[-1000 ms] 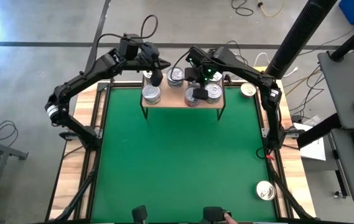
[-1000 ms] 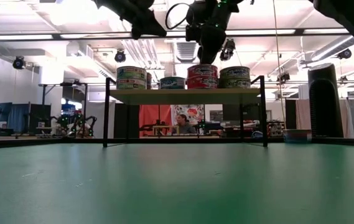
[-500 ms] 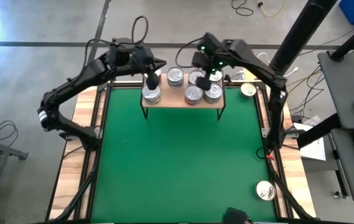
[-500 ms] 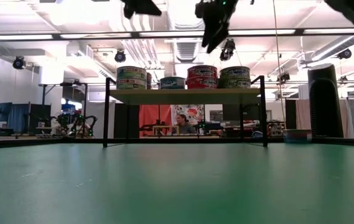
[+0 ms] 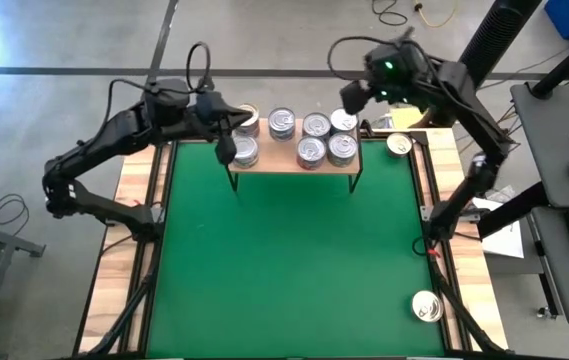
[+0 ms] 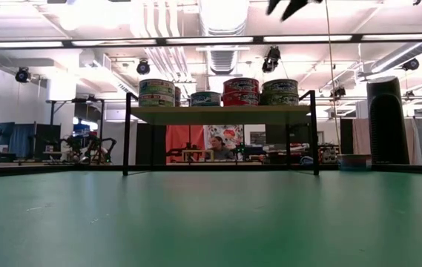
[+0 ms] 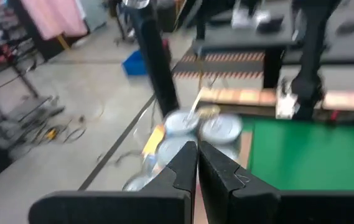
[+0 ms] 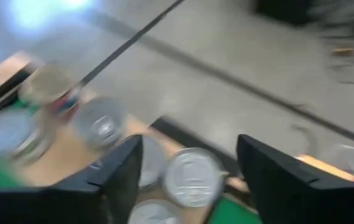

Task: Stack canned seafood by type on shelf
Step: Put the blue pink tuna can on the shelf

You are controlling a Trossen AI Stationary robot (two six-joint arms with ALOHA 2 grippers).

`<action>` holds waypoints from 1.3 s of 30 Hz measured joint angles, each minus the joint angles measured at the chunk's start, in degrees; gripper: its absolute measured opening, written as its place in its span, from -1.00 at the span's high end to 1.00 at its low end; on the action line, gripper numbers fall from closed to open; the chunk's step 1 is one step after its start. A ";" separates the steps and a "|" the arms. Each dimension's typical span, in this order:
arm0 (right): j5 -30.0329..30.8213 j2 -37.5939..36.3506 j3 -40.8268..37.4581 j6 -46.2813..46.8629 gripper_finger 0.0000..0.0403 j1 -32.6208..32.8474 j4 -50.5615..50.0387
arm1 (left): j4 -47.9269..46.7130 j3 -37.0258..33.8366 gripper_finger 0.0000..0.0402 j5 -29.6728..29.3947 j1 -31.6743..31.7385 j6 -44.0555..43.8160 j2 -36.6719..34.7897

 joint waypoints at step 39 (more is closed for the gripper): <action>8.54 -13.77 -64.70 84.35 0.79 -23.72 21.79 | -13.97 -29.74 1.00 6.70 -6.44 -13.46 -38.59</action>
